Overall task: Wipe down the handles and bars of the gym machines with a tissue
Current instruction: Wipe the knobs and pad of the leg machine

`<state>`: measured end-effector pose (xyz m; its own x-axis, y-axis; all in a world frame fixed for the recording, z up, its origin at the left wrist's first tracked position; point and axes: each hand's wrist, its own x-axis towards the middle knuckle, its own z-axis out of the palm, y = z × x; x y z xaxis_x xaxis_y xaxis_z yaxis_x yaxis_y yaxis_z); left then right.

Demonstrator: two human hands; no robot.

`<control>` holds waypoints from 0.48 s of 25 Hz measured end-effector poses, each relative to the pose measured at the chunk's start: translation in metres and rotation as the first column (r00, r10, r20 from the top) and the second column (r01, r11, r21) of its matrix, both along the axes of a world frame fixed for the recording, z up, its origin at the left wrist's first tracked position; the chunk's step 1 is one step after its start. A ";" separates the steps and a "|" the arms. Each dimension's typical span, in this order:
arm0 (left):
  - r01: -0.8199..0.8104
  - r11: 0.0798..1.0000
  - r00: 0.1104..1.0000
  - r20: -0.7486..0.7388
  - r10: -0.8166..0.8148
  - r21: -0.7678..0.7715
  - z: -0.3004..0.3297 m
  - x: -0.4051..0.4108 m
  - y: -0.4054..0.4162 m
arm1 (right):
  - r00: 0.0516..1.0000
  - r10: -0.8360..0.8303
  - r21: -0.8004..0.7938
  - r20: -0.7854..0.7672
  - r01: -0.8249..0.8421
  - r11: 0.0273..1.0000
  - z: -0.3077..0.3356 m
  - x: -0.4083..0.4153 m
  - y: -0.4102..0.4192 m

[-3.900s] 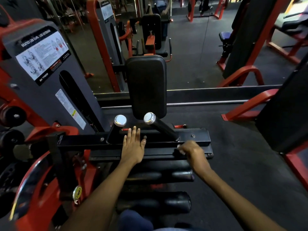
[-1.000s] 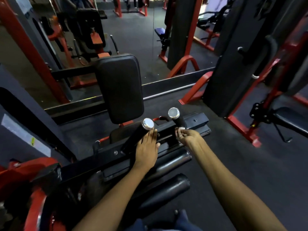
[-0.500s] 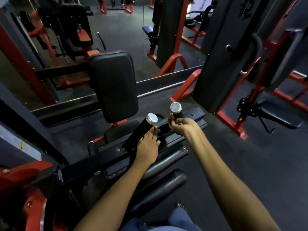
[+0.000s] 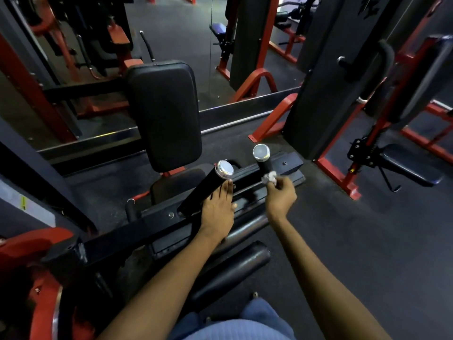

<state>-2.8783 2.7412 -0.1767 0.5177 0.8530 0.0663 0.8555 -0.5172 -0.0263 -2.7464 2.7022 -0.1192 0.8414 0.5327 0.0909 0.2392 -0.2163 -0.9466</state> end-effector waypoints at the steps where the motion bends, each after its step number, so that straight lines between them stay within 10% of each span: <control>1: 0.005 1.000 1.000 0.010 -0.005 -0.008 0.001 0.000 0.000 | 0.992 -0.082 -0.062 -0.095 0.076 0.995 -0.007 0.005 -0.001; 4: 0.020 0.999 1.000 0.006 -0.020 -0.027 0.002 0.001 -0.002 | 0.979 -0.098 0.138 -0.177 0.123 0.983 0.015 0.013 0.013; 6: 0.012 0.999 1.000 0.013 -0.012 -0.039 0.002 0.002 -0.002 | 0.997 0.051 0.220 0.062 -0.063 0.973 0.040 0.006 0.019; 12: 0.008 1.000 1.000 -0.018 -0.009 -0.024 0.004 0.002 -0.003 | 0.945 0.238 -0.249 0.224 -0.181 0.952 0.008 0.034 0.022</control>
